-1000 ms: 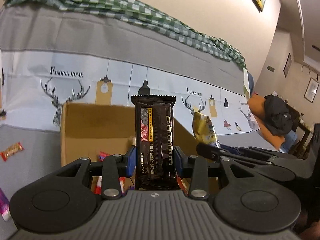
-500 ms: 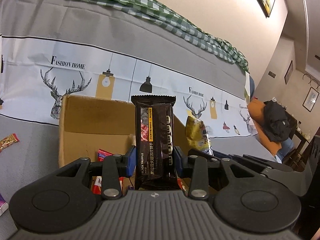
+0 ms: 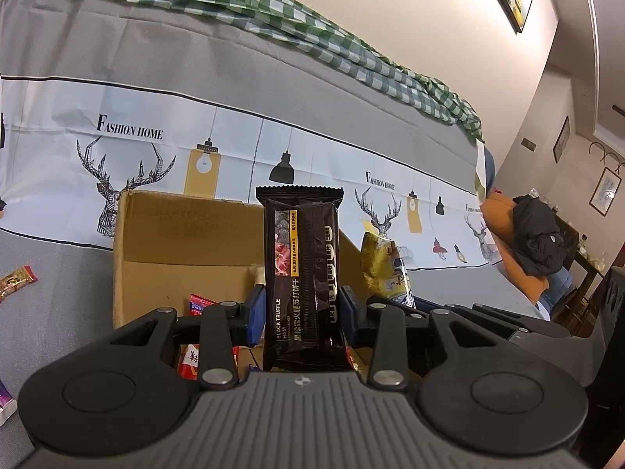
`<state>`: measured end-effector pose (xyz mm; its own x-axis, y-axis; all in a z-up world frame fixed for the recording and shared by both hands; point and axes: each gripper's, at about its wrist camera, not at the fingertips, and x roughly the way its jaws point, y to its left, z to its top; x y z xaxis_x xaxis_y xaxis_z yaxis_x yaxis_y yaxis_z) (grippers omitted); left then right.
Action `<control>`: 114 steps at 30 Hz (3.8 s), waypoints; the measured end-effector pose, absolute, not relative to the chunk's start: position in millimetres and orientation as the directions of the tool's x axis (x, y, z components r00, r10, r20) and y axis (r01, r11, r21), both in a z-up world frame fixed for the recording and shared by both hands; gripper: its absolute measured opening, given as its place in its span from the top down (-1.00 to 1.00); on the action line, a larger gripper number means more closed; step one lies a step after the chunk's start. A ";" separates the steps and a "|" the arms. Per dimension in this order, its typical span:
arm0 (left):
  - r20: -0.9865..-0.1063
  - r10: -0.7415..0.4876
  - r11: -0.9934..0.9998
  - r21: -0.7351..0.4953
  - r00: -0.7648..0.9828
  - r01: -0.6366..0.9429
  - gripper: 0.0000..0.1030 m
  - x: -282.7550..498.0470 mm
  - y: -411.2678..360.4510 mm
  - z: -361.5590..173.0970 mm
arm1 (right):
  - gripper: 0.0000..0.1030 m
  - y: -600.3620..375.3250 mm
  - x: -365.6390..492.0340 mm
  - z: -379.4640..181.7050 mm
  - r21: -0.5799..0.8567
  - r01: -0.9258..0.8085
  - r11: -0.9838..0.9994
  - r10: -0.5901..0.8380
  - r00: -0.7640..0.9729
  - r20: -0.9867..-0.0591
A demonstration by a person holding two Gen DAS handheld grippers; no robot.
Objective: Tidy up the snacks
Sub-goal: 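Lift and carry the chocolate bar and yellow bar over the cardboard box, then open both tools to drop the chocolate bar and yellow bar into box, then reach left tool to the purple stick packet and grasp it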
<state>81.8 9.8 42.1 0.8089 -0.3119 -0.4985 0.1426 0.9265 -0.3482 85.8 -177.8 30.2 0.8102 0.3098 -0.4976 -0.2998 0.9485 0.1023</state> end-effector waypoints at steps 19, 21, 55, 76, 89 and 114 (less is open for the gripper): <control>-0.489 -0.316 0.926 -0.347 0.813 0.152 0.17 80.6 8.6 44.8 | 0.52 -176.2 83.4 30.1 0.100 -0.320 0.942 0.326 0.807 -0.492; -0.488 -0.317 0.925 -0.349 0.814 0.151 0.17 80.5 8.9 45.4 | 0.52 -176.1 83.3 30.3 0.099 -0.322 0.942 0.327 0.807 -0.491; -0.546 -0.252 0.946 -0.313 0.799 0.085 0.67 50.8 90.2 86.4 | -0.02 -155.7 81.7 36.7 0.226 -0.317 0.921 0.390 0.769 -0.507; -0.853 0.039 0.636 -0.380 0.520 -0.671 0.09 57.6 256.3 -27.3 | 0.41 -111.8 68.3 44.4 0.279 -0.453 0.847 0.530 0.683 -0.502; -0.911 0.114 0.761 -0.176 0.396 -0.625 0.08 86.2 227.4 -47.1 | 0.28 -85.3 65.9 42.4 0.297 -0.486 0.822 0.566 0.639 -0.521; -0.932 0.004 0.792 -0.218 0.363 -0.570 0.69 58.1 252.1 -42.0 | 0.26 -27.1 34.3 45.7 0.287 -0.521 0.804 0.591 0.640 -0.491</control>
